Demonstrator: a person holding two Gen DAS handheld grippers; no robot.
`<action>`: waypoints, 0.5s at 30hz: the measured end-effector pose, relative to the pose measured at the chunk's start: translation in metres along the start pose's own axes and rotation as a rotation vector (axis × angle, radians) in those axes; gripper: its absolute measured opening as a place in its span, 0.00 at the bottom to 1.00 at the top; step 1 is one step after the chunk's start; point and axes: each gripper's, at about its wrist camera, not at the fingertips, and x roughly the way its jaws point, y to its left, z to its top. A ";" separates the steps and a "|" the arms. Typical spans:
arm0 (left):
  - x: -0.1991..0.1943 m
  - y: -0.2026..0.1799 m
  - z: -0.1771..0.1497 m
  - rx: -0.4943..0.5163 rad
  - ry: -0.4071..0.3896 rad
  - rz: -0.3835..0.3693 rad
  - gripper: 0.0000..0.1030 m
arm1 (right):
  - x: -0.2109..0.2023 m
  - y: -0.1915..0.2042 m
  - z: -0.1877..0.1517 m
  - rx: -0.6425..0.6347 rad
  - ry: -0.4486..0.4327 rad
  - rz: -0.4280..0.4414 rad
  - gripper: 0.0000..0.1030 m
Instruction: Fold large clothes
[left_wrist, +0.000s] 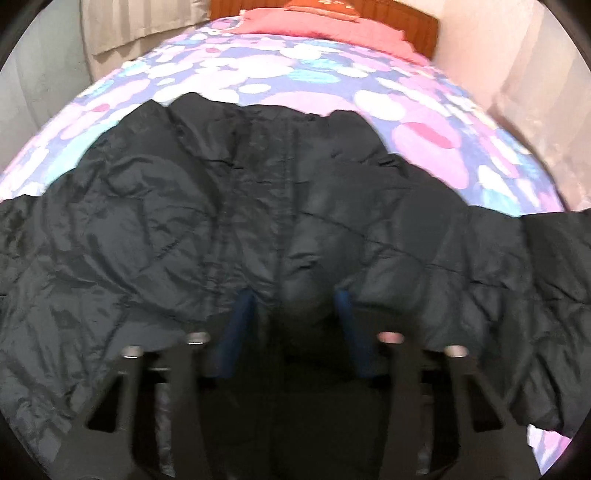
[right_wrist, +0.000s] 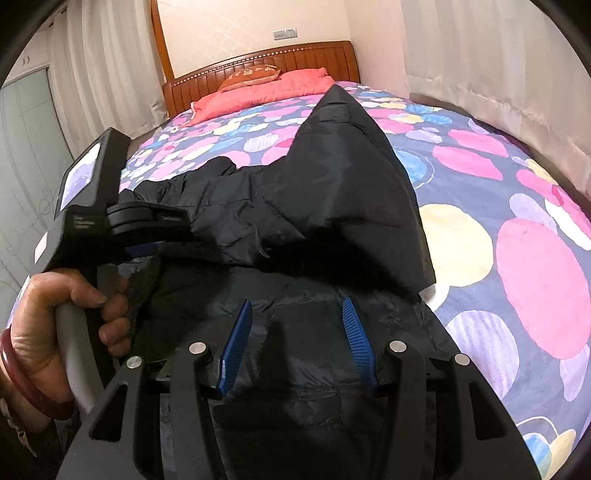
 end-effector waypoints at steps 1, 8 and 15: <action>-0.001 -0.001 0.000 -0.002 0.002 -0.003 0.31 | 0.000 -0.001 0.000 0.003 0.000 -0.001 0.50; -0.002 -0.003 0.000 0.007 -0.015 0.004 0.22 | -0.001 0.000 0.001 0.006 -0.007 -0.015 0.50; -0.013 0.011 0.000 0.000 -0.033 -0.004 0.11 | -0.001 -0.001 0.001 0.007 -0.007 -0.026 0.50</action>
